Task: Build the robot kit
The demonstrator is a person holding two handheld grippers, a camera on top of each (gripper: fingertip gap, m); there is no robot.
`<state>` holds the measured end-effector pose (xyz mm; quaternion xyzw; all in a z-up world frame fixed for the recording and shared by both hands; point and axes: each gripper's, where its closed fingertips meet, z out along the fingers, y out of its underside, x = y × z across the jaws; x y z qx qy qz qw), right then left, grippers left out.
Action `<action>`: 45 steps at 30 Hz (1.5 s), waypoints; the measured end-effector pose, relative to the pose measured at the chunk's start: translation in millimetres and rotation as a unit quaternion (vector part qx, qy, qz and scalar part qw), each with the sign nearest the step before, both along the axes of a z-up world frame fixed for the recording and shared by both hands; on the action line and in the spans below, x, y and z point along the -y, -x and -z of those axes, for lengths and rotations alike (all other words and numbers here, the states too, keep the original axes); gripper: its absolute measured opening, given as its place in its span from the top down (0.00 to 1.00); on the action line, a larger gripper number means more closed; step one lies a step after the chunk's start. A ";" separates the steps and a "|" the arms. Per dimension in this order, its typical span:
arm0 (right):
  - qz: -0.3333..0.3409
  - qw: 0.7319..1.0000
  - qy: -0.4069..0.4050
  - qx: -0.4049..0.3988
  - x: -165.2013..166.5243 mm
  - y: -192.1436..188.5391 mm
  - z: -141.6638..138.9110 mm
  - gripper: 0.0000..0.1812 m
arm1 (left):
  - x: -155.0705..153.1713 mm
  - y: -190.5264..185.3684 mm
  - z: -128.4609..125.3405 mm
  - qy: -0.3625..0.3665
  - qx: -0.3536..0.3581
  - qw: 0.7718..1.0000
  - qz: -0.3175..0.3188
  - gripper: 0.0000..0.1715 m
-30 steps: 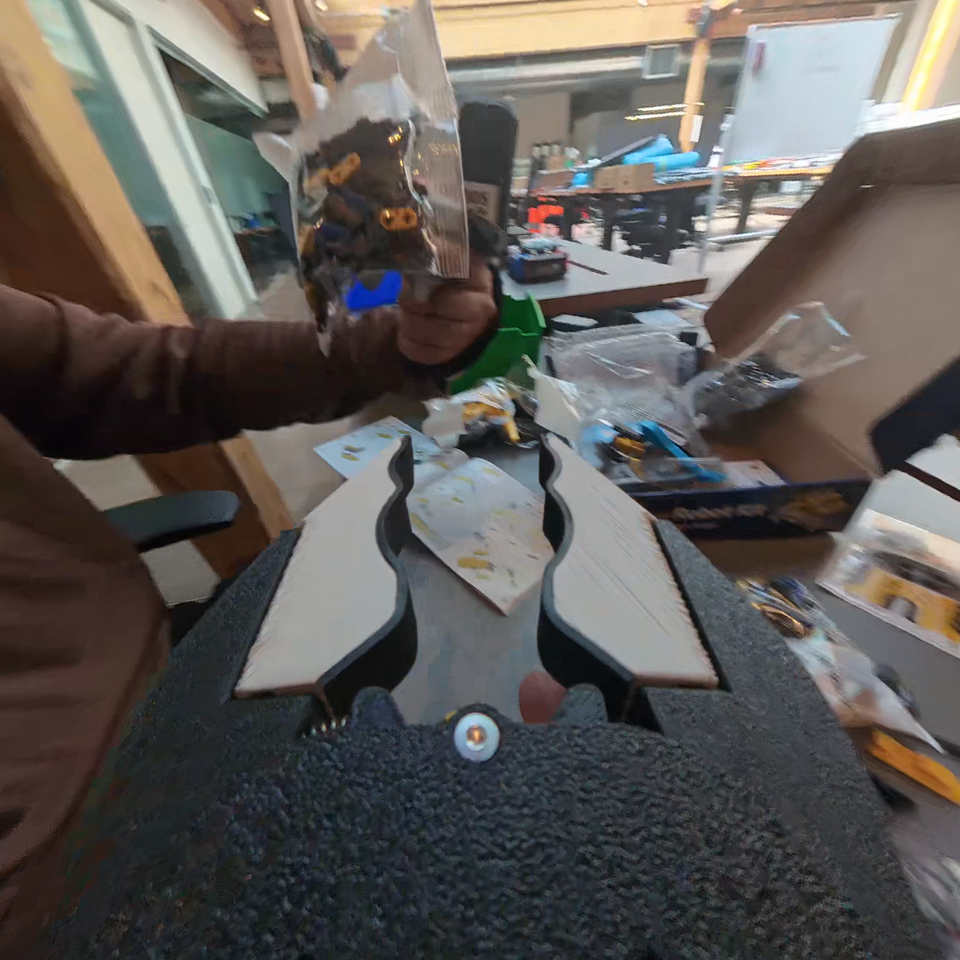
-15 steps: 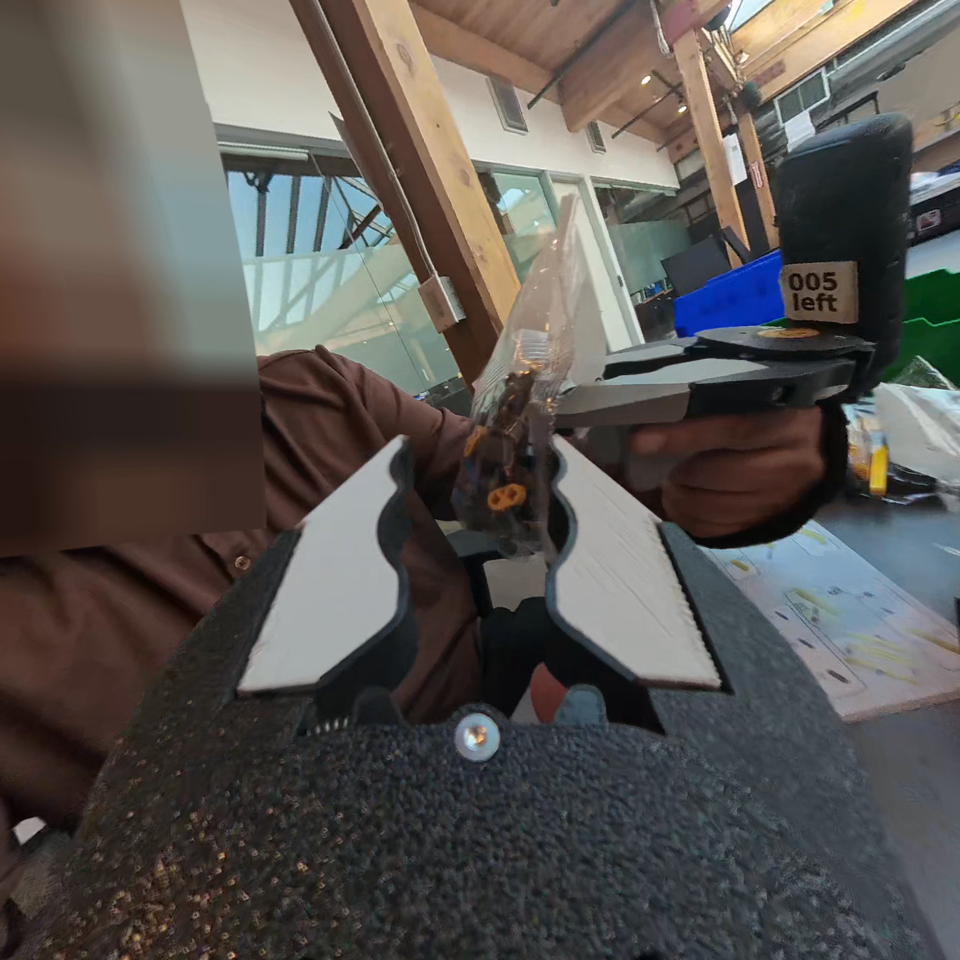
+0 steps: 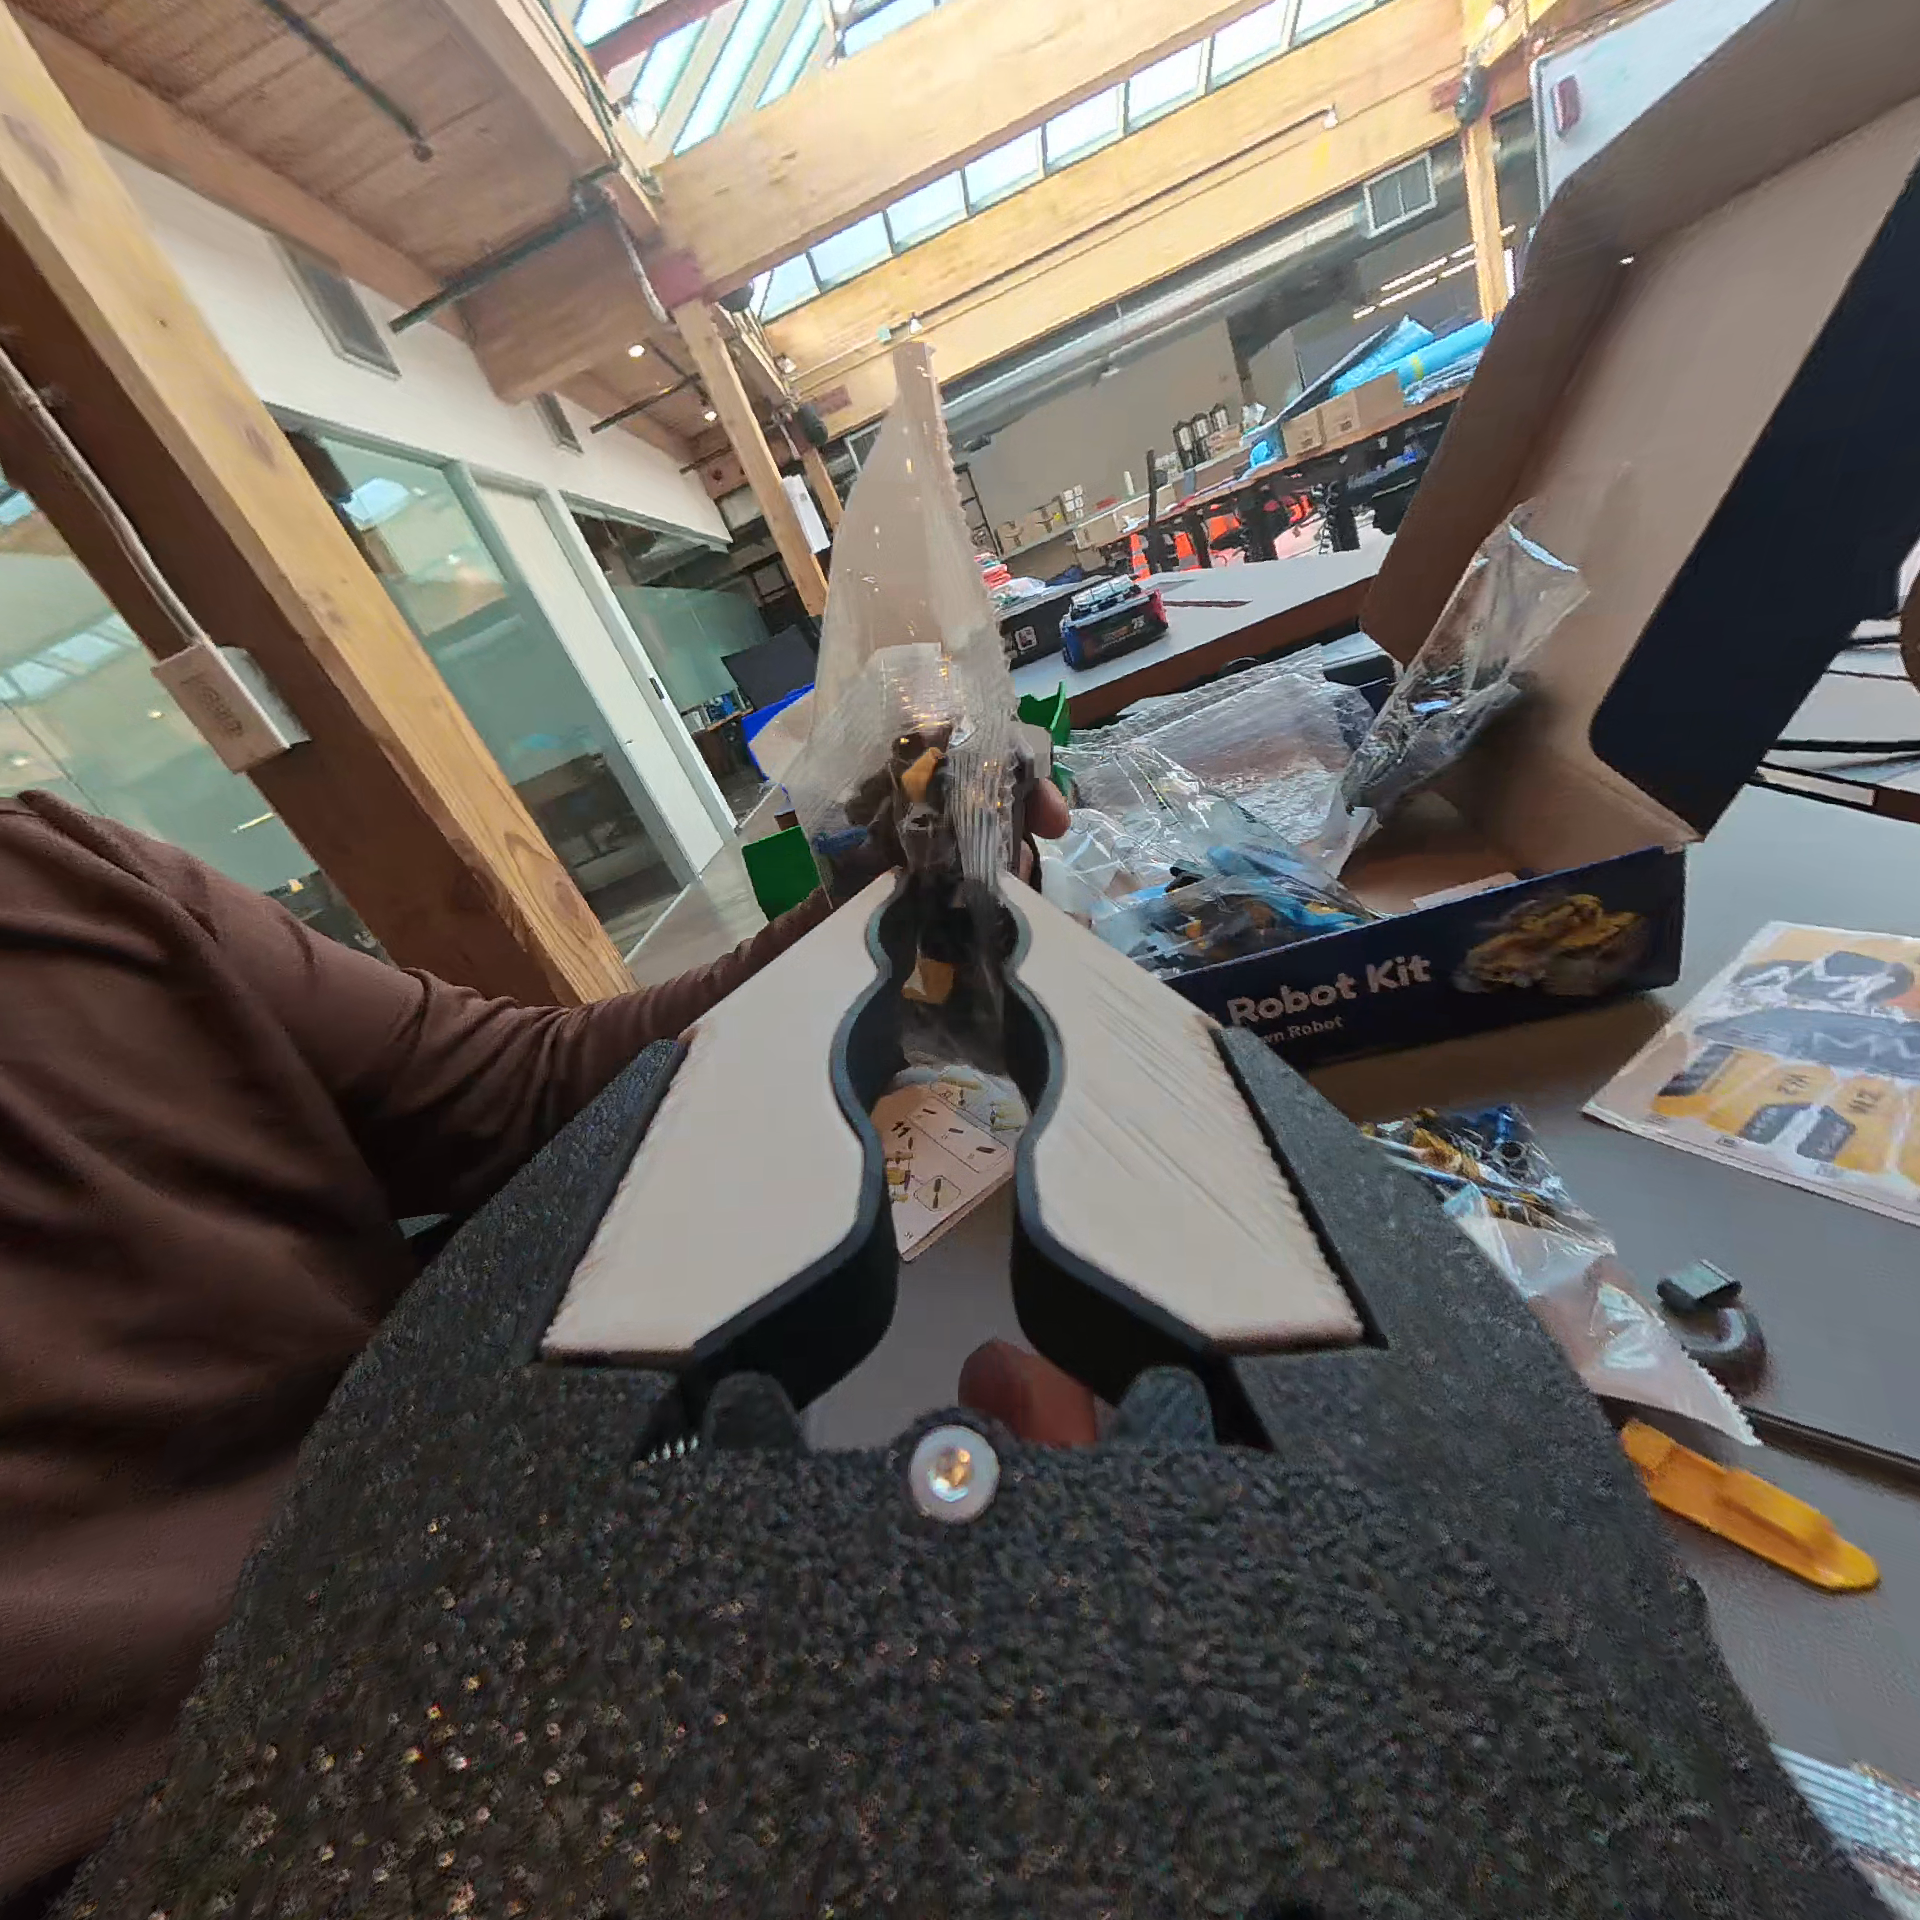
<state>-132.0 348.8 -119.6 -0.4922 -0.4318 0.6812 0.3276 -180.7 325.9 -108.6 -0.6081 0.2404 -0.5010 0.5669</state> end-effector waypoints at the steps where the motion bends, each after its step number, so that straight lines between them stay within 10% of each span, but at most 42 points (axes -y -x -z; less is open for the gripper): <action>1: 0.004 1.000 0.010 0.004 -2.9 1.1 1.8 0.94 | -0.8 -2.1 -0.2 -0.002 -0.017 1.000 -0.009 0.66; 8: 0.003 0.998 0.069 0.003 -7.2 4.7 5.0 0.94 | 10.9 4.1 2.3 -0.022 -0.055 0.997 -0.057 0.53; 16: -0.019 0.999 0.044 0.014 6.3 10.2 11.1 0.94 | -3.9 7.0 6.1 -0.004 -0.069 0.991 -0.115 0.92; 45: -0.027 0.998 -0.051 0.033 31.2 22.1 24.0 0.95 | 12.1 17.1 1.5 0.000 -0.119 0.984 -0.130 0.98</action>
